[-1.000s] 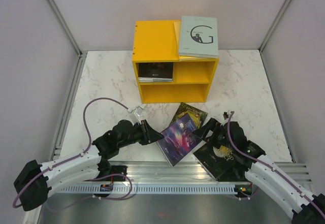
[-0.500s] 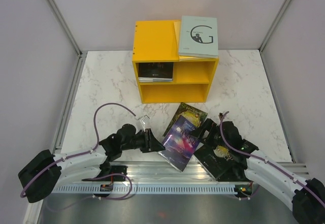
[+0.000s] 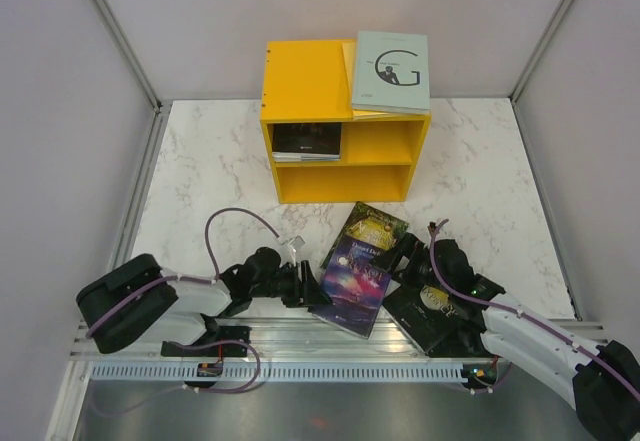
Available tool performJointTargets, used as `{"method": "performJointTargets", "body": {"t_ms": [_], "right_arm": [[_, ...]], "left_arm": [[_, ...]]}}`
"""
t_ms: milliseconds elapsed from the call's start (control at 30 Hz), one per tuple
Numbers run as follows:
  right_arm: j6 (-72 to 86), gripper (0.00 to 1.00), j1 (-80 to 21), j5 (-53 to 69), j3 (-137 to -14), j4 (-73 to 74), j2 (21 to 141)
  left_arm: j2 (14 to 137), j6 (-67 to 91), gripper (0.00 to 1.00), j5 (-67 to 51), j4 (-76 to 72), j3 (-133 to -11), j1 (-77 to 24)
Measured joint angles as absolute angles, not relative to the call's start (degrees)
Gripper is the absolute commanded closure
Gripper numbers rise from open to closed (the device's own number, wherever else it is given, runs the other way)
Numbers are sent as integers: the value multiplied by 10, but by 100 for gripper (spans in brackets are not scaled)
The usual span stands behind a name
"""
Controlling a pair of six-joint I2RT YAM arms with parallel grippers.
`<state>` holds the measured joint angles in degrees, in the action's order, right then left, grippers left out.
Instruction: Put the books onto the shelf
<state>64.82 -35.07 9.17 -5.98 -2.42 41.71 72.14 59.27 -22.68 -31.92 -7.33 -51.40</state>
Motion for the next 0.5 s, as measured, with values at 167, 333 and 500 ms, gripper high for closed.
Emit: {"method": "performJointTargets", "body": {"t_ms": [167, 333, 500], "right_arm": [[649, 3, -351, 92, -59, -28, 419], [649, 2, -351, 92, -56, -34, 420], [650, 2, -351, 92, -53, -43, 420]], "left_arm": [[826, 622, 54, -247, -456, -73, -521], [921, 659, 52, -271, -587, -70, -523], [1005, 706, 44, -293, -698, -68, -523]]}}
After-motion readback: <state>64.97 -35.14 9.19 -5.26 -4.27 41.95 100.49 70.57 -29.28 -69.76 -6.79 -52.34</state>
